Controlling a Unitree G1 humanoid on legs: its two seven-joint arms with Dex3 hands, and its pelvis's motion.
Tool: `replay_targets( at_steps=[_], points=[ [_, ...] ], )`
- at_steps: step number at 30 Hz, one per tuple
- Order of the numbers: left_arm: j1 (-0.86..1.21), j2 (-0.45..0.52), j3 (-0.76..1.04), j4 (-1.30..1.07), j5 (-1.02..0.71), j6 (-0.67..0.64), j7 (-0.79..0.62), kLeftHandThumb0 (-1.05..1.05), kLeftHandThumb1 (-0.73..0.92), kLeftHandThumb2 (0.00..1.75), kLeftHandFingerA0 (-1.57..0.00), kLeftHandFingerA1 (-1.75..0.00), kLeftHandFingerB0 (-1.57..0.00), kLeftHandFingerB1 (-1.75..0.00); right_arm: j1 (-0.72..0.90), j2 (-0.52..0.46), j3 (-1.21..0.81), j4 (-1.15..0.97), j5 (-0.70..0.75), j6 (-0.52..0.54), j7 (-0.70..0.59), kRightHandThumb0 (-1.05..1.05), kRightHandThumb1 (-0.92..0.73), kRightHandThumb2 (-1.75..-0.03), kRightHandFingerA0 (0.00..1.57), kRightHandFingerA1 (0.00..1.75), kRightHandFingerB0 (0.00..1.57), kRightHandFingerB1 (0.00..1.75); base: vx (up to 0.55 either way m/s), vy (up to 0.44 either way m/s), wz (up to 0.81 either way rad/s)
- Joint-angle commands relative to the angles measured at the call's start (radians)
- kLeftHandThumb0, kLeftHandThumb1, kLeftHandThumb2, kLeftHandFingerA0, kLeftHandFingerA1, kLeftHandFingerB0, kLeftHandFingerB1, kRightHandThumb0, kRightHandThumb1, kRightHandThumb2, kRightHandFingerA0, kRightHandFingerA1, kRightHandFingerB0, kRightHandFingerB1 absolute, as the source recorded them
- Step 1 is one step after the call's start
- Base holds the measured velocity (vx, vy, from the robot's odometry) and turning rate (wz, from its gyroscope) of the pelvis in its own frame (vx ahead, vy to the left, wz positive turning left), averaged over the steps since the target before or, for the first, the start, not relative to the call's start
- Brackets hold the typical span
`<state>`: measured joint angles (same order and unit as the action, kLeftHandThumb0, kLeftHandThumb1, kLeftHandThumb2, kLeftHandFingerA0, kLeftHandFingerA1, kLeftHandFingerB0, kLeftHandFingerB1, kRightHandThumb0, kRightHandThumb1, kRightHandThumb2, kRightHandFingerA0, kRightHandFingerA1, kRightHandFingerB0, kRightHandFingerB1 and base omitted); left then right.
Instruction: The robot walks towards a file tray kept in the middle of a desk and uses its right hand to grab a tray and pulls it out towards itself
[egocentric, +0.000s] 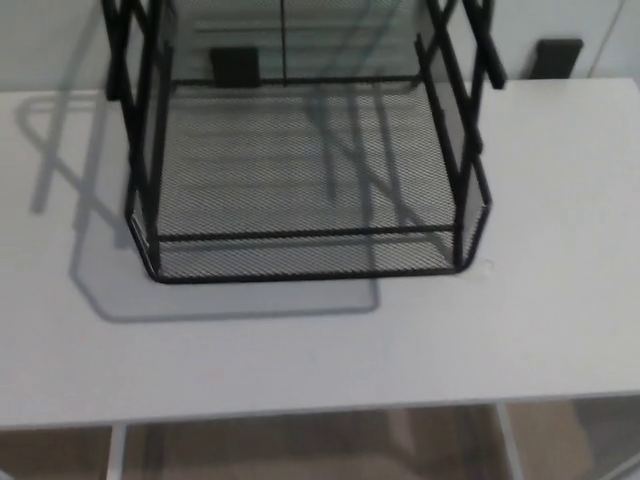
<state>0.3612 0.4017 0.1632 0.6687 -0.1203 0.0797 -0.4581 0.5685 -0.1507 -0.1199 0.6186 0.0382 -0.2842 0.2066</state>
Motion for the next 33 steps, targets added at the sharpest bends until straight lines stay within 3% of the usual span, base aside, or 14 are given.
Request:
replay_targets(
  at_steps=[1, 16, 17, 18, 24, 31, 33],
  points=[
    [0.007, 0.013, -0.011, -0.010, 0.015, -0.011, -0.010, -0.35, 0.57, 0.57, -0.38, -0.38, -0.26, -0.32, 0.009, -0.014, -0.005, 0.010, -0.010, -0.014, -0.018, -0.44, -0.52, -0.55, 0.65, 0.49, 0.34, 0.37, 0.10, -0.039, 0.03],
    [-0.006, 0.023, -0.029, 0.005, 0.025, -0.014, -0.006, -0.36, 0.56, 0.57, -0.39, -0.38, -0.28, -0.32, 0.003, -0.013, 0.004, 0.063, -0.022, -0.072, -0.024, -0.47, -0.53, -0.55, 0.68, 0.50, 0.33, 0.37, 0.03, -0.058, 0.03],
    [-0.006, 0.023, -0.033, 0.007, 0.026, -0.019, -0.009, -0.36, 0.57, 0.57, -0.38, -0.38, -0.27, -0.32, 0.029, -0.004, 0.003, 0.018, -0.015, -0.072, -0.024, -0.43, -0.53, -0.55, 0.67, 0.49, 0.34, 0.37, 0.00, 0.000, 0.00],
    [-0.008, 0.022, -0.036, 0.011, 0.028, -0.023, -0.009, -0.36, 0.56, 0.57, -0.38, -0.38, -0.28, -0.32, 0.070, 0.015, 0.002, -0.061, 0.012, -0.082, -0.004, -0.48, -0.43, -0.74, 0.56, 0.59, 0.30, 0.47, 0.00, 0.000, 0.00],
    [-0.021, 0.023, -0.037, -0.022, 0.023, 0.002, -0.009, -0.34, 0.57, 0.57, -0.39, -0.38, -0.26, -0.32, 0.318, 0.082, 0.074, -0.590, 0.071, -0.159, 0.032, -0.54, -0.43, -0.78, 0.60, 0.57, 0.40, 0.49, 0.00, 0.000, 0.00],
    [-0.019, 0.021, -0.044, -0.060, 0.031, 0.002, -0.002, -0.37, 0.57, 0.57, -0.40, -0.38, -0.29, -0.32, 0.540, 0.039, 0.058, -1.037, 0.190, -0.354, 0.081, -0.61, -0.47, -0.81, 0.57, 0.54, 0.37, 0.47, 0.00, 0.000, 0.00],
    [-0.022, 0.019, -0.042, -0.058, 0.028, 0.005, -0.003, -0.36, 0.57, 0.57, -0.39, -0.38, -0.28, -0.32, 0.606, 0.028, 0.015, -1.229, 0.239, -0.339, 0.065, -0.61, -0.47, -0.81, 0.58, 0.55, 0.36, 0.47, 0.00, 0.000, 0.00]
  ],
)
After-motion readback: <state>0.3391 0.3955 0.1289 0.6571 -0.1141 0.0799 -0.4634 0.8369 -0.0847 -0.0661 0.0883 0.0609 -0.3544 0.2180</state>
